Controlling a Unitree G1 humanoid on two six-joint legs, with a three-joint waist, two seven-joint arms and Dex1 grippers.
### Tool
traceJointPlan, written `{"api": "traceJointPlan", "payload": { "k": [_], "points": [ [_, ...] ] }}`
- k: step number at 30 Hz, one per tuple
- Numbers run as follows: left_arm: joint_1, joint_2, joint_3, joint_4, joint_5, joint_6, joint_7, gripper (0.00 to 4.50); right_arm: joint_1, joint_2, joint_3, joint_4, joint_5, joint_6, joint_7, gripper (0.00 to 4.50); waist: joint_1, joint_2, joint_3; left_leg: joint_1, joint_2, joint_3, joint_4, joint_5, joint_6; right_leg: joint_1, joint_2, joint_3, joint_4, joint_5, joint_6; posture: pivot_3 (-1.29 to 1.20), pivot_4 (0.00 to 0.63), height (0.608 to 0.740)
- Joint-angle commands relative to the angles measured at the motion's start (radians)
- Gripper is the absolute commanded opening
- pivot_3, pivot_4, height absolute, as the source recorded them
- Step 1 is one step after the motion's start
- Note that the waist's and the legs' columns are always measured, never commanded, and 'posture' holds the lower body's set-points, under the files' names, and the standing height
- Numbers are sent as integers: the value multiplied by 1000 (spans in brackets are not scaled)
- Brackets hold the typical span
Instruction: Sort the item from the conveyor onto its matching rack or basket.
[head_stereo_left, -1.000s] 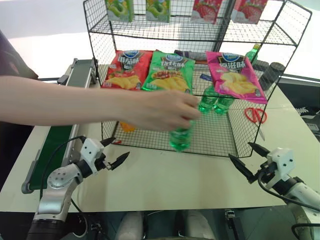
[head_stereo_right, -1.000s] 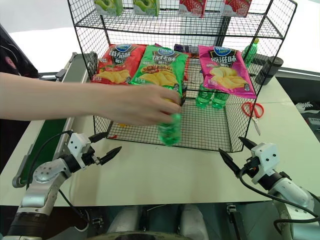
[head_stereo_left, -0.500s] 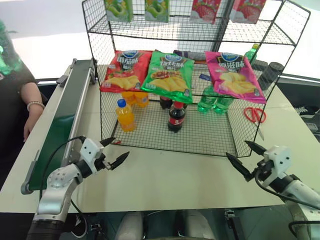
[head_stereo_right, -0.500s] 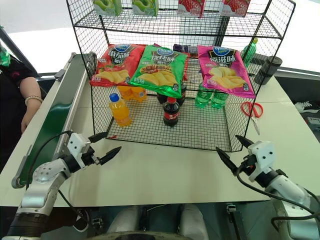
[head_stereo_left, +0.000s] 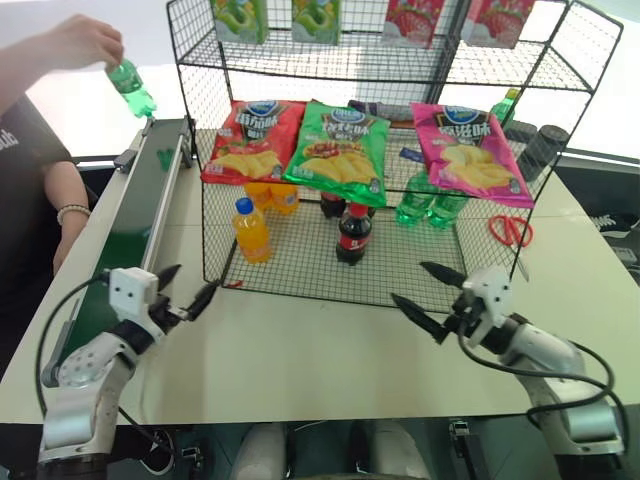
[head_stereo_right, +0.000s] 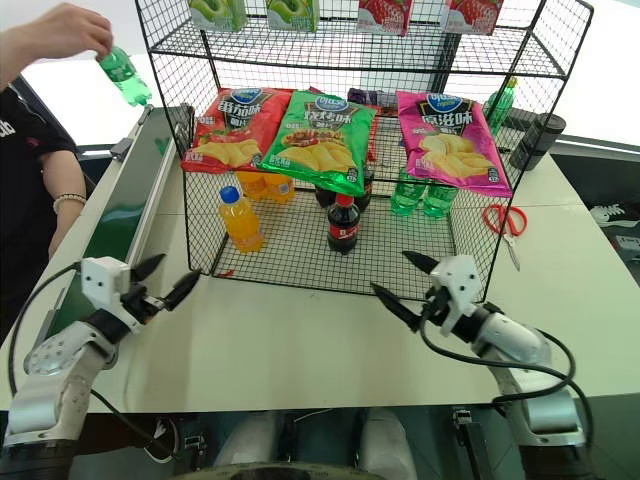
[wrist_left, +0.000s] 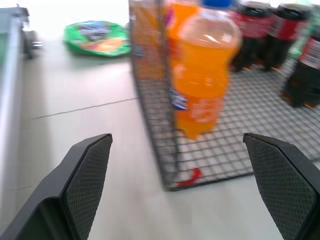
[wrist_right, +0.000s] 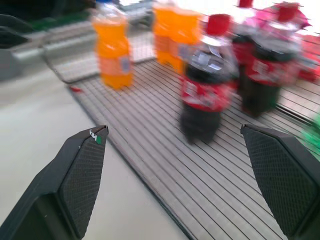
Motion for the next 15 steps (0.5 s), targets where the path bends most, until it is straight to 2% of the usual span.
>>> {"api": "traceJointPlan", "payload": {
  "k": [1, 6, 11, 15],
  "points": [
    [-10, 24, 82, -1, -44, 50, 35, 4500, -9, 22, 44, -54, -4, 4, -3, 4416, -1, -1, 0, 0, 0, 0, 0, 0, 0, 0, 0, 0, 0, 0, 0, 0, 150, 724],
    [-43, 13, 172, 40, -90, 67, 88, 4500, -29, 60, 114, -57, -23, 11, -20, 4416, -2, -1, -1, 0, 0, 0, 0, 0, 0, 0, 0, 0, 0, 0, 0, 0, 150, 724],
    [-98, 13, 164, 136, 25, -31, 174, 4500, -57, 109, 238, -105, -94, 46, -65, 4416, -2, -2, -1, 0, 0, 0, 0, 0, 0, -1, 0, 0, 1, 0, 0, 0, 150, 724],
    [-148, -16, 173, 188, 59, -88, 247, 4500, -67, 118, 264, -109, -91, 70, -70, 4416, 0, -5, -3, 0, 0, 0, 0, 0, -1, 0, 0, 0, 0, 0, 0, 0, 150, 724]
  ]
}}
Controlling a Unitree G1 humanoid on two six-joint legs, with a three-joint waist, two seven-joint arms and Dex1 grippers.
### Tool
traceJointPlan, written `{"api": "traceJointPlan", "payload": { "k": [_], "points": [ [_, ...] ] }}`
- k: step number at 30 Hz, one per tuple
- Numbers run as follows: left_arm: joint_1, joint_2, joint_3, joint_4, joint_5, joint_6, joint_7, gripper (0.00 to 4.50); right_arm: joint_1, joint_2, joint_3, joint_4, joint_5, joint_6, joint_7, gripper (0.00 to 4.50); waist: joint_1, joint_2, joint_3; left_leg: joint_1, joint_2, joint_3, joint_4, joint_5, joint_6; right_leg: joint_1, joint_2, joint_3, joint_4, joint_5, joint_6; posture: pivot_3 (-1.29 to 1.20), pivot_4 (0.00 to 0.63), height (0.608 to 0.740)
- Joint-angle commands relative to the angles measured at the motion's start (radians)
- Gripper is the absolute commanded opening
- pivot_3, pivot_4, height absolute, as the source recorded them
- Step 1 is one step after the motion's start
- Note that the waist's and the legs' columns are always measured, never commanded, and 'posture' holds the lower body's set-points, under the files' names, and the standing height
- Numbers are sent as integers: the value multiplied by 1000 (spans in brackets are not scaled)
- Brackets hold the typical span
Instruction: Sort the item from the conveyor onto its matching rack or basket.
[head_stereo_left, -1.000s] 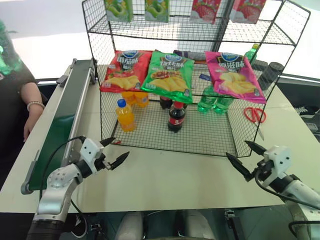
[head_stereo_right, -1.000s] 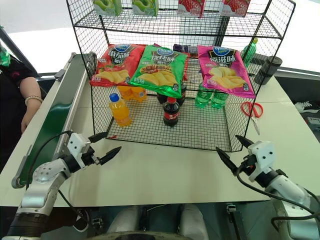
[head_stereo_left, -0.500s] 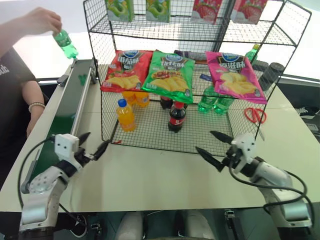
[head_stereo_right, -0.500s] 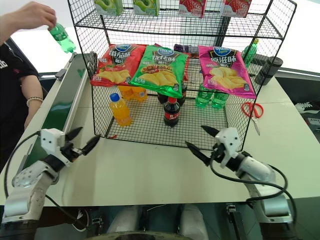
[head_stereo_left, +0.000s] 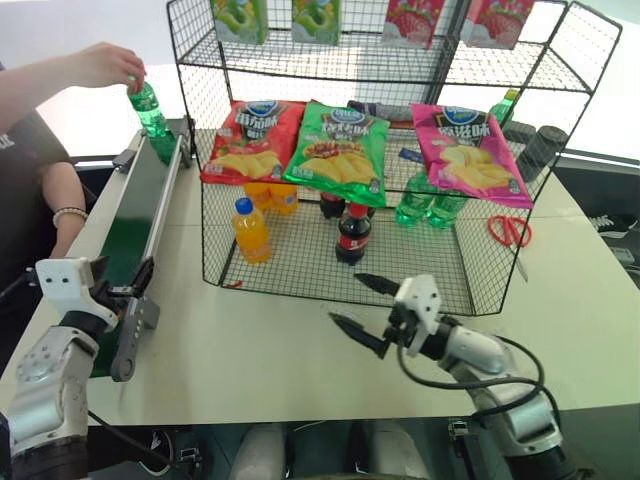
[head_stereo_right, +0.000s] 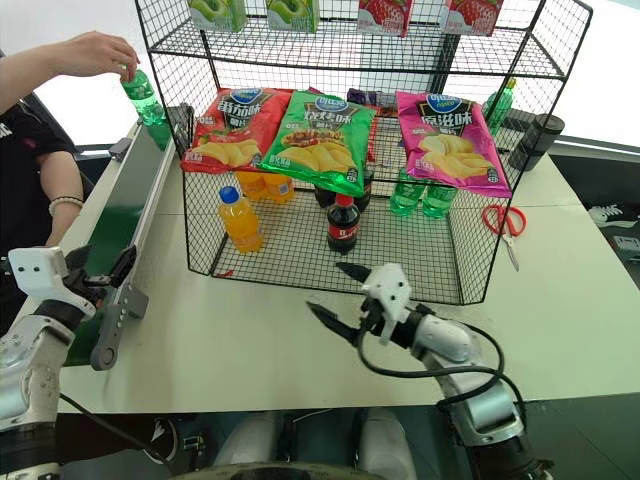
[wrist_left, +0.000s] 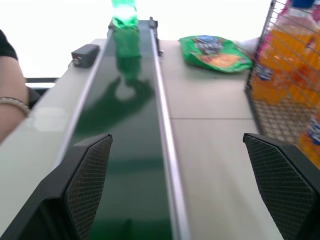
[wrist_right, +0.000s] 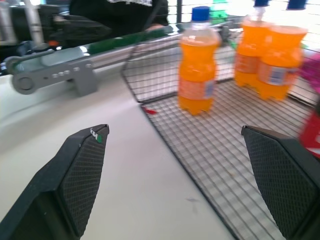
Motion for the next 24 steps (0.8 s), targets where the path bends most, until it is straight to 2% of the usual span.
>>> {"api": "traceJointPlan", "payload": {
  "k": [1, 5, 10, 15, 24],
  "points": [
    [-34, -15, 24, 17, 35, -66, 61, 4500, -17, -4, 1, -33, -7, -6, 1, 4416, -1, -2, -1, 0, 0, 0, 0, 0, 0, 0, 0, 0, 0, 0, 0, 0, 150, 724],
    [-64, -31, 20, 39, 49, -87, 101, 4500, -25, -27, 10, -34, -39, -23, 9, 4416, -1, -3, -1, 0, 0, 0, 0, 0, 0, 0, 0, 0, 0, 0, 0, 0, 150, 724],
    [-94, -40, 8, 59, 61, -106, 125, 4500, -25, -30, 22, -28, 22, 48, 54, 4416, -2, -3, -1, 0, 0, 0, 0, 0, 0, 0, 0, 0, 0, 0, 0, 0, 150, 724],
    [-97, -49, 8, 55, 67, -118, 139, 4500, -8, -18, 26, -9, 42, -7, 116, 4416, -2, -3, -1, 0, 0, 0, 0, 0, 0, 0, 0, 0, 0, 0, 0, 0, 150, 724],
    [-110, -38, -8, 45, 76, -106, 145, 4500, -44, -6, 44, -2, 36, 10, 113, 4416, -2, -4, -1, 0, 0, 0, 0, 0, 0, 0, 0, -1, 0, 0, 0, 0, 150, 724]
  ]
}}
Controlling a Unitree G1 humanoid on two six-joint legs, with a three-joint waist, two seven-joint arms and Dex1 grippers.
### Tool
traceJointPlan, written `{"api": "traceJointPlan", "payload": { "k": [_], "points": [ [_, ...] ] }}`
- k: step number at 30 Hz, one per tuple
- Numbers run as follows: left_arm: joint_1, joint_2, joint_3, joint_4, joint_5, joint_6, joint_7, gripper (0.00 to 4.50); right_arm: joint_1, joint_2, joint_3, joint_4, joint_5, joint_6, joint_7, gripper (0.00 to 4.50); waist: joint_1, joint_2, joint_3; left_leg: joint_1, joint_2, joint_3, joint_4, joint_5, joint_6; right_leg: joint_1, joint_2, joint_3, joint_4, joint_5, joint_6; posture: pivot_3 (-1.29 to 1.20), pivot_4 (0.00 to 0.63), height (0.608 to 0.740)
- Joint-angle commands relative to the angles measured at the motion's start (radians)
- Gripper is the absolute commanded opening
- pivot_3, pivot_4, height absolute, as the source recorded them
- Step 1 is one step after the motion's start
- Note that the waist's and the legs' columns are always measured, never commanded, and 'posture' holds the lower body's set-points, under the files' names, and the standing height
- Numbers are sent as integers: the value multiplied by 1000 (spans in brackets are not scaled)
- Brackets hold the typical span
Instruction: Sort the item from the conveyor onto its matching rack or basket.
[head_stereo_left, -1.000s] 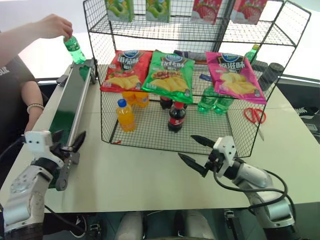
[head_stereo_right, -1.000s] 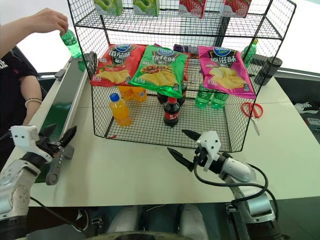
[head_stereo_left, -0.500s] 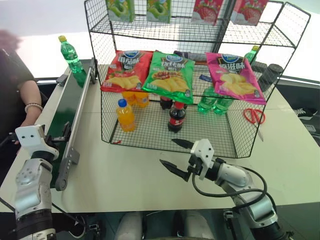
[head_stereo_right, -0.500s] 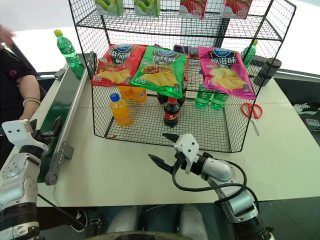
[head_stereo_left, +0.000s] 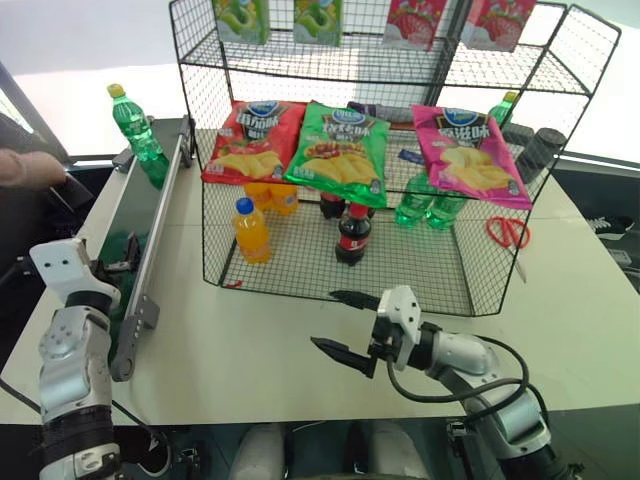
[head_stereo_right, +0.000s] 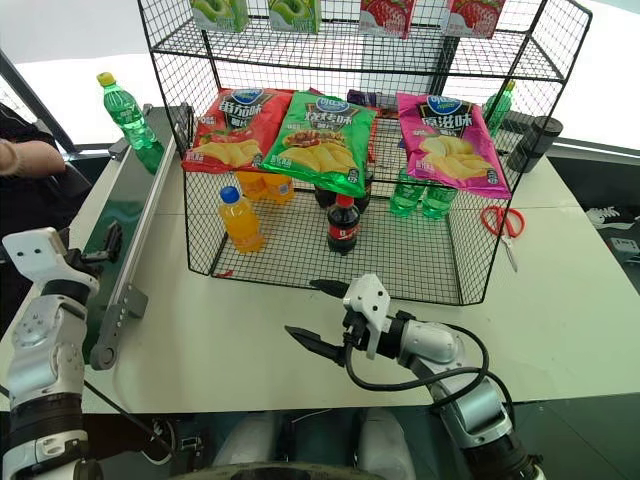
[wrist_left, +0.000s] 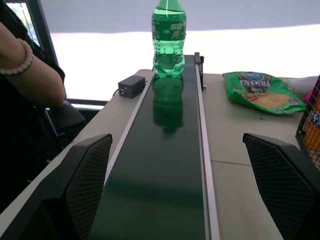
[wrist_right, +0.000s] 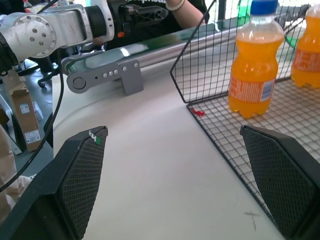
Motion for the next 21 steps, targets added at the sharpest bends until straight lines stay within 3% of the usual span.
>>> {"api": "traceJointPlan", "payload": {
  "k": [1, 21],
  "points": [
    [-3, 11, -8, -23, 13, -16, -11, 4500, -14, 13, 8, -3, 2, -12, 2, 4416, 0, 0, 0, 0, 0, 0, 0, 0, 0, 0, 0, 0, 0, 0, 0, 0, 150, 724],
    [17, -15, 2, 47, 27, -96, 8, 4500, -46, 42, 30, 42, 15, -21, 39, 4416, 0, 0, 0, 0, 0, 0, 0, 0, 0, 0, 0, 0, 0, 0, 0, 0, 150, 724]
  ]
}}
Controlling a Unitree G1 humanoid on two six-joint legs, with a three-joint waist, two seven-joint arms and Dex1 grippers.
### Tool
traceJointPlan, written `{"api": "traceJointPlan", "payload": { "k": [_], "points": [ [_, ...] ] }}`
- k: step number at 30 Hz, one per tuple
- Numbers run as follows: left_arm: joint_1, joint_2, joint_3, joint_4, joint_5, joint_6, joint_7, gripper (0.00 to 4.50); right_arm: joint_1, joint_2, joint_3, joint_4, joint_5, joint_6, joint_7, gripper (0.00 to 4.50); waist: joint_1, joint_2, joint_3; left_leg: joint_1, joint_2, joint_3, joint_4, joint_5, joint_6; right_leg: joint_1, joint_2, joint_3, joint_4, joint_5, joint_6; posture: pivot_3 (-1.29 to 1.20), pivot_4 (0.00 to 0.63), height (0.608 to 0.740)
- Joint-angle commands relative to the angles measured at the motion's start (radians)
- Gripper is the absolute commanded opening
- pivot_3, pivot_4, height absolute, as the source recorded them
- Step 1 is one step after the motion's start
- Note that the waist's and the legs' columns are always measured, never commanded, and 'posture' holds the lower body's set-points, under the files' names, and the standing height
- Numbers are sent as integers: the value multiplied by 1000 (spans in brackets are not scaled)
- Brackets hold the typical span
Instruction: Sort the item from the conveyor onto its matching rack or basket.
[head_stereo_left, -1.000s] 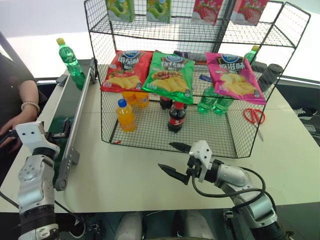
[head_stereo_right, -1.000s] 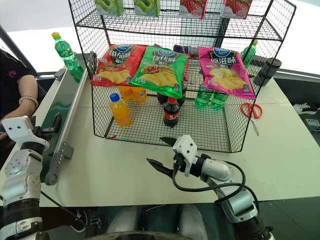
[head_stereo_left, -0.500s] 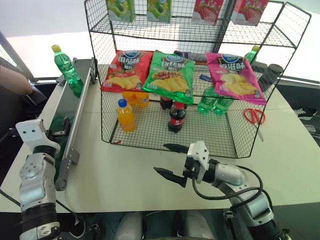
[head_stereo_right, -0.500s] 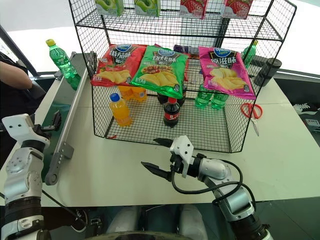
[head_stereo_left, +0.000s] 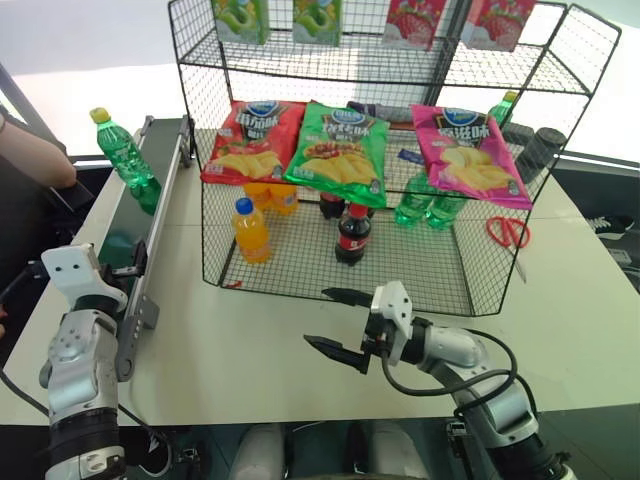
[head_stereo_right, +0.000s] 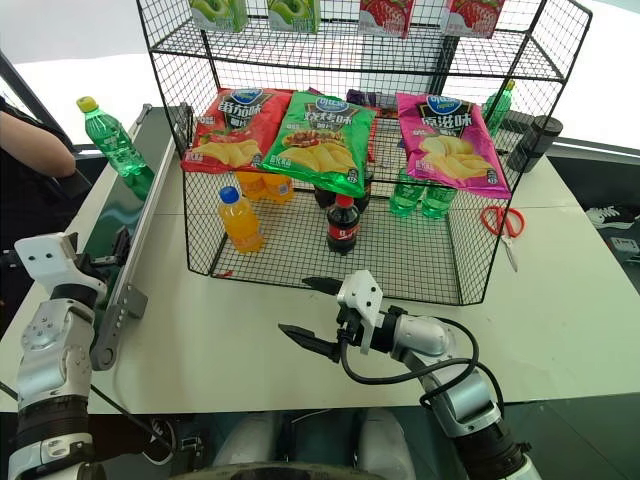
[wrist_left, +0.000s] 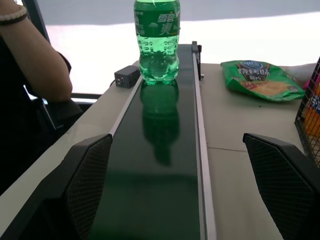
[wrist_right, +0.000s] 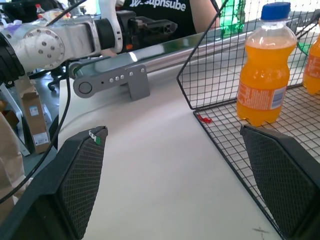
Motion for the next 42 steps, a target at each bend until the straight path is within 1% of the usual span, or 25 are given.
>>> {"api": "traceJointPlan", "payload": {
  "k": [1, 8, 21, 42],
  "points": [
    [1, 5, 26, -3, 2, -43, 5, 4500, -13, 8, 10, -19, 17, 5, 11, 4416, 0, 0, 0, 0, 0, 0, 0, 0, 0, 0, 0, 0, 0, 0, 0, 0, 150, 724],
    [23, 17, 36, 15, 7, -82, -4, 4500, -31, 4, 15, -16, 37, 28, 37, 4416, -1, 0, 0, 0, 0, 0, 0, 0, 0, 0, 0, 0, 0, 0, 0, 0, 150, 724],
    [14, 13, 69, 45, -8, -111, 25, 4500, -48, 5, 9, -18, 57, 63, 58, 4416, -1, 0, 0, 0, 0, 0, 0, 0, 0, 0, -1, 0, 0, 0, 0, 0, 150, 724],
    [-4, 10, 53, 80, -1, -135, 29, 4500, -69, 0, 10, -28, 70, 91, 67, 4416, -1, 0, 0, 0, 0, 0, 0, 0, 0, 0, -1, 0, 0, 0, 0, 0, 150, 724]
  ]
}}
